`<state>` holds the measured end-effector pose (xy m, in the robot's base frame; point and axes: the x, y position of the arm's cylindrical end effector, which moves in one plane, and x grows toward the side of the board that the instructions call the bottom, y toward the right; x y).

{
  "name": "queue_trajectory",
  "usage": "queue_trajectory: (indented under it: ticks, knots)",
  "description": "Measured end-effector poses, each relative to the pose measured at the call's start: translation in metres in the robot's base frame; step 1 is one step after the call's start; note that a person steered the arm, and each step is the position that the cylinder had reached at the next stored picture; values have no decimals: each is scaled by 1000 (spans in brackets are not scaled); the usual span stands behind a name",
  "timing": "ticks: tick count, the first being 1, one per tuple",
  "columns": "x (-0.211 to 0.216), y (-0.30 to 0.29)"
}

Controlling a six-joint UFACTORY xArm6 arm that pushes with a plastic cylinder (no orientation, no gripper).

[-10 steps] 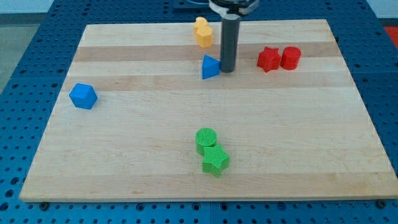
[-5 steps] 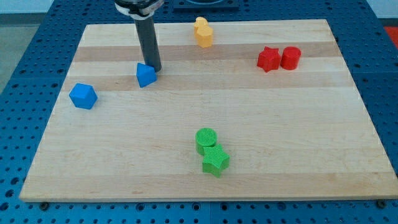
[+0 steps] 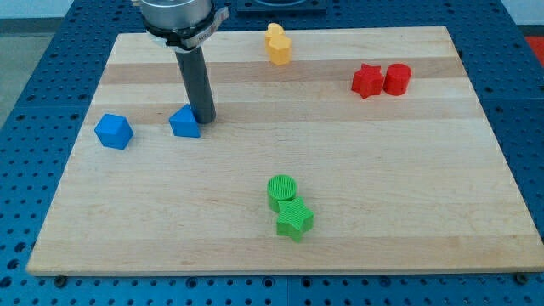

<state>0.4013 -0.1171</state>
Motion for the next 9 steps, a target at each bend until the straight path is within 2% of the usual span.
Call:
queue_trajectory:
  ticks: [2, 3, 5, 9]
  knots:
    - [37, 0]
    - [41, 0]
    - [15, -10]
    - [14, -59]
